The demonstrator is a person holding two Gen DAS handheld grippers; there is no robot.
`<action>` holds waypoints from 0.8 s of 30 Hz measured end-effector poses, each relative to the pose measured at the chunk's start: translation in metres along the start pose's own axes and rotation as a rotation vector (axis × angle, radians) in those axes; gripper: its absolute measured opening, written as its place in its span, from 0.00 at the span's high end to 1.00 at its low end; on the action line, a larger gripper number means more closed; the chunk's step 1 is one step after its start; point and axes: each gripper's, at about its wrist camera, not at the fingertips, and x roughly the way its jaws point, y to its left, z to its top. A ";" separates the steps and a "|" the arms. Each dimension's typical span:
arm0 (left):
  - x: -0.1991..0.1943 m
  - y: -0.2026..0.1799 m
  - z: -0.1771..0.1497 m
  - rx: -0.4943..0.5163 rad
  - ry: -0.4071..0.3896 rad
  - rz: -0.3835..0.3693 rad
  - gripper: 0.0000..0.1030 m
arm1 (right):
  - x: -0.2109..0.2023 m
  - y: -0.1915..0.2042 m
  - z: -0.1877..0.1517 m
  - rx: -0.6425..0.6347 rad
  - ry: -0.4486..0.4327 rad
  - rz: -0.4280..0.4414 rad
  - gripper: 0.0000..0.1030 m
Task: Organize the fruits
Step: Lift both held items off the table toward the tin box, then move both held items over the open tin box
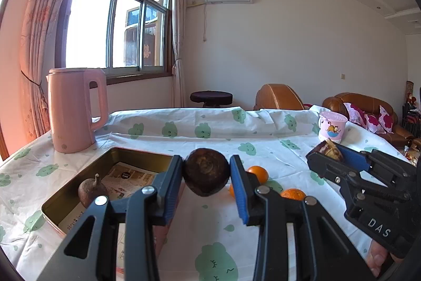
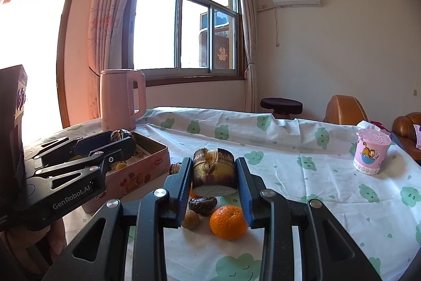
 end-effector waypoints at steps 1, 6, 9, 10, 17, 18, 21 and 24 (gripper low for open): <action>0.001 0.001 0.000 -0.005 0.005 0.000 0.63 | 0.000 0.000 0.000 -0.002 0.001 0.000 0.66; 0.004 0.010 0.000 -0.028 0.033 0.004 0.63 | 0.004 0.007 0.001 -0.021 0.009 0.008 0.66; 0.005 0.016 0.000 -0.034 0.039 0.016 0.63 | 0.008 0.013 0.002 -0.033 0.015 0.015 0.66; 0.006 0.019 0.001 -0.038 0.041 0.020 0.63 | 0.009 0.015 0.002 -0.038 0.018 0.019 0.66; 0.009 0.042 0.001 -0.069 0.072 0.050 0.63 | 0.021 0.032 0.005 -0.061 0.037 0.056 0.66; 0.009 0.045 0.002 -0.071 0.075 0.055 0.63 | 0.023 0.034 0.006 -0.063 0.040 0.062 0.66; 0.009 0.054 0.002 -0.080 0.080 0.072 0.63 | 0.029 0.041 0.009 -0.075 0.043 0.073 0.66; 0.010 0.063 0.003 -0.090 0.092 0.093 0.63 | 0.034 0.048 0.013 -0.083 0.046 0.089 0.66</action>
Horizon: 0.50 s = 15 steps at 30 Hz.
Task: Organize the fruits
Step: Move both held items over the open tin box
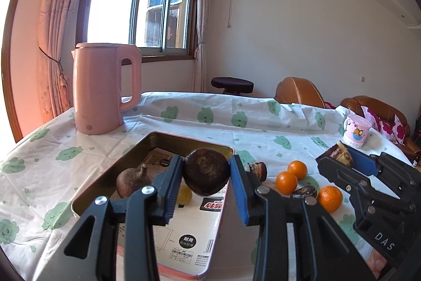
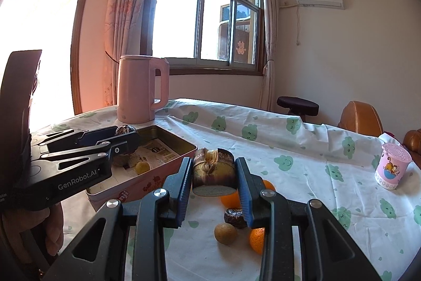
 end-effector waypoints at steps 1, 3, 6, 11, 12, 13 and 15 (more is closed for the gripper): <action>0.000 0.003 0.001 -0.004 0.002 0.006 0.63 | 0.002 0.002 0.002 -0.003 0.001 0.005 0.66; 0.001 0.009 0.002 -0.008 0.005 0.018 0.63 | 0.005 0.006 0.004 -0.009 0.002 0.016 0.66; 0.002 0.017 0.003 -0.012 0.012 0.036 0.63 | 0.012 0.015 0.008 -0.024 0.005 0.033 0.66; 0.004 0.032 0.004 -0.024 0.027 0.059 0.63 | 0.023 0.029 0.014 -0.044 0.011 0.065 0.66; 0.004 0.035 0.003 -0.026 0.030 0.063 0.63 | 0.025 0.032 0.015 -0.049 0.012 0.070 0.66; 0.004 0.038 0.003 -0.027 0.033 0.067 0.63 | 0.027 0.035 0.016 -0.054 0.014 0.075 0.66; 0.005 0.043 0.003 -0.029 0.039 0.079 0.63 | 0.031 0.041 0.018 -0.058 0.017 0.088 0.66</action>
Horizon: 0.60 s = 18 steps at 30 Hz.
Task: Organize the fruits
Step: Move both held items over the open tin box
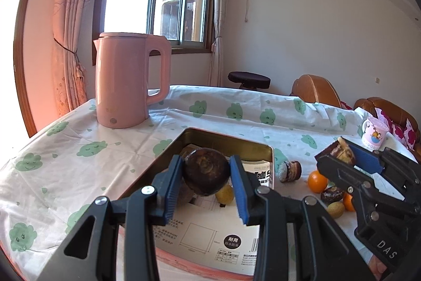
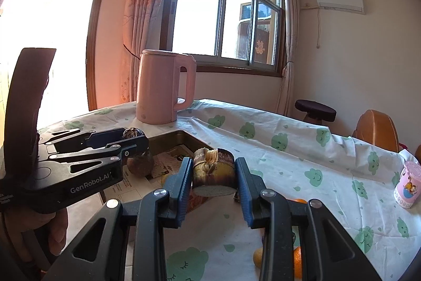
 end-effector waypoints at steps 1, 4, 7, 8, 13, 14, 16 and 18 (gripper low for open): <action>0.001 0.003 0.000 -0.003 0.004 0.003 0.63 | 0.002 0.003 0.001 -0.001 0.001 0.006 0.66; 0.002 0.009 -0.001 -0.006 0.010 0.015 0.63 | 0.008 0.010 0.004 -0.009 0.006 0.020 0.66; 0.003 0.016 0.000 -0.009 0.014 0.027 0.63 | 0.014 0.017 0.005 -0.021 0.012 0.030 0.66; 0.003 0.018 0.000 -0.011 0.014 0.032 0.63 | 0.016 0.019 0.005 -0.024 0.014 0.033 0.66; 0.004 0.030 0.002 -0.022 0.017 0.054 0.63 | 0.024 0.028 0.007 -0.026 0.021 0.052 0.66; 0.004 0.032 0.002 -0.023 0.017 0.058 0.63 | 0.026 0.029 0.008 -0.027 0.022 0.055 0.66; 0.005 0.035 0.002 -0.025 0.018 0.066 0.63 | 0.028 0.033 0.008 -0.031 0.024 0.062 0.66; 0.006 0.039 0.002 -0.026 0.022 0.072 0.63 | 0.030 0.037 0.009 -0.034 0.027 0.068 0.66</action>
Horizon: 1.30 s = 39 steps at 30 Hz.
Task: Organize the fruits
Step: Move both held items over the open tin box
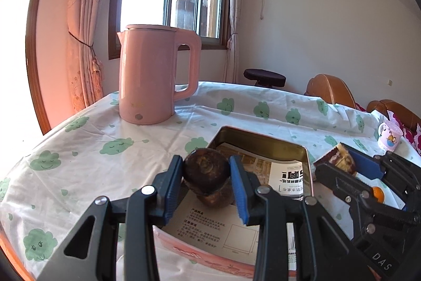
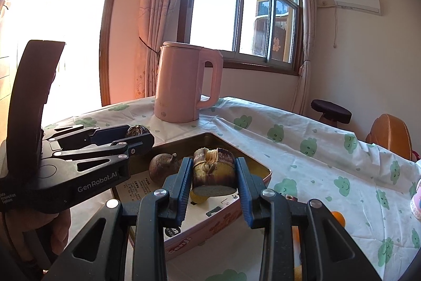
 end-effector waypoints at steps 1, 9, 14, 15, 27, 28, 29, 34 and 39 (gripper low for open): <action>0.001 0.002 0.000 -0.002 0.002 0.002 0.63 | 0.001 0.002 0.000 -0.002 0.002 0.003 0.66; 0.007 0.011 -0.003 -0.010 0.019 0.017 0.63 | 0.009 0.011 -0.001 -0.011 0.016 0.014 0.66; 0.009 0.014 -0.004 -0.011 0.027 0.021 0.63 | 0.013 0.012 -0.002 -0.011 0.025 0.017 0.66; 0.009 0.014 -0.004 -0.010 0.029 0.021 0.63 | 0.015 0.013 -0.002 -0.011 0.027 0.018 0.66; 0.019 0.013 -0.006 0.003 0.075 0.010 0.63 | 0.027 0.015 -0.004 -0.016 0.070 0.033 0.66; 0.020 0.012 -0.006 0.004 0.078 0.009 0.63 | 0.029 0.015 -0.004 -0.014 0.080 0.035 0.66; 0.020 0.012 -0.006 0.004 0.081 0.007 0.63 | 0.030 0.015 -0.004 -0.012 0.088 0.035 0.66; 0.024 0.009 -0.007 0.016 0.106 0.006 0.63 | 0.035 0.015 -0.005 -0.013 0.111 0.045 0.66; 0.027 0.007 -0.007 0.025 0.118 0.010 0.63 | 0.039 0.016 -0.006 -0.018 0.130 0.049 0.66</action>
